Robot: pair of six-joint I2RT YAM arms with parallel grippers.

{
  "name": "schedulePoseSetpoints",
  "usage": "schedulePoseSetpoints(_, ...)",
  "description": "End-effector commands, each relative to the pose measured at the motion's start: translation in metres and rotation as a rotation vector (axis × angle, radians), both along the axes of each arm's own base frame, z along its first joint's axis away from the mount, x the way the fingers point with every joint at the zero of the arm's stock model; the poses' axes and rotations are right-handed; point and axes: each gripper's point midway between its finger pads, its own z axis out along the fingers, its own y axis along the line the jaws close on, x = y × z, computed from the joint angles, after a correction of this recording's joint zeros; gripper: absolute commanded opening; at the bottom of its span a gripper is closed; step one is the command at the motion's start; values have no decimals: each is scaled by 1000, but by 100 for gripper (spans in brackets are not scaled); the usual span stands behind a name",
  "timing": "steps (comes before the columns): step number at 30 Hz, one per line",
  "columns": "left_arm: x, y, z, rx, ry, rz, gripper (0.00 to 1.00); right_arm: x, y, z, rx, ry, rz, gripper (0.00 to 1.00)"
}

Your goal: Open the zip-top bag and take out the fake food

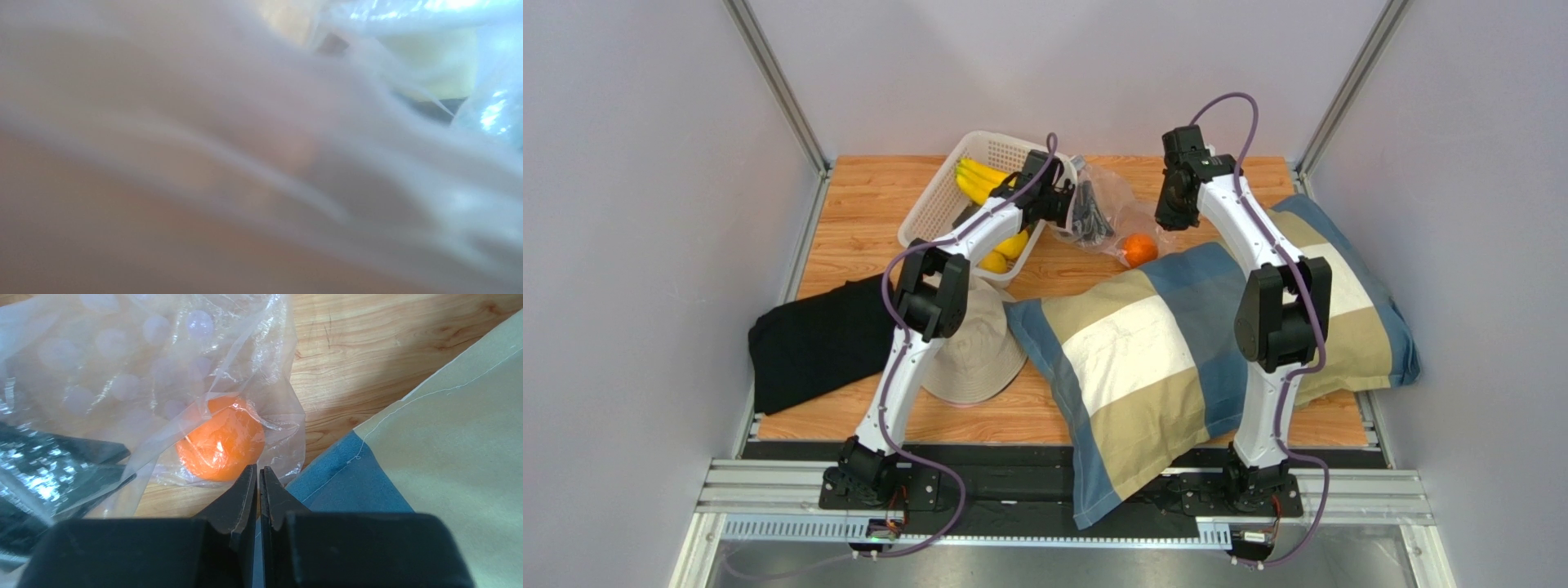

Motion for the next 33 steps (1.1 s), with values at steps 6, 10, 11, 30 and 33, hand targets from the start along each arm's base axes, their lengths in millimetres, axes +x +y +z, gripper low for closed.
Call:
schedulePoseSetpoints(6,-1,-2,26,-16,-26,-4,61,4,15,-63,90,95,-96,8)
schedulePoseSetpoints(10,-5,-4,14,7,3,-7,65,16,28,-83,144,102,-102,7)
schedulePoseSetpoints(11,-6,-6,12,14,3,-5,67,19,30,-84,153,98,-102,7)
schedulePoseSetpoints(30,23,-13,-6,20,-59,125,80,39,-14,-23,27,-82,-89,5)
schedulePoseSetpoints(33,24,-13,-2,21,-87,119,80,45,-23,-10,6,-120,-94,5)
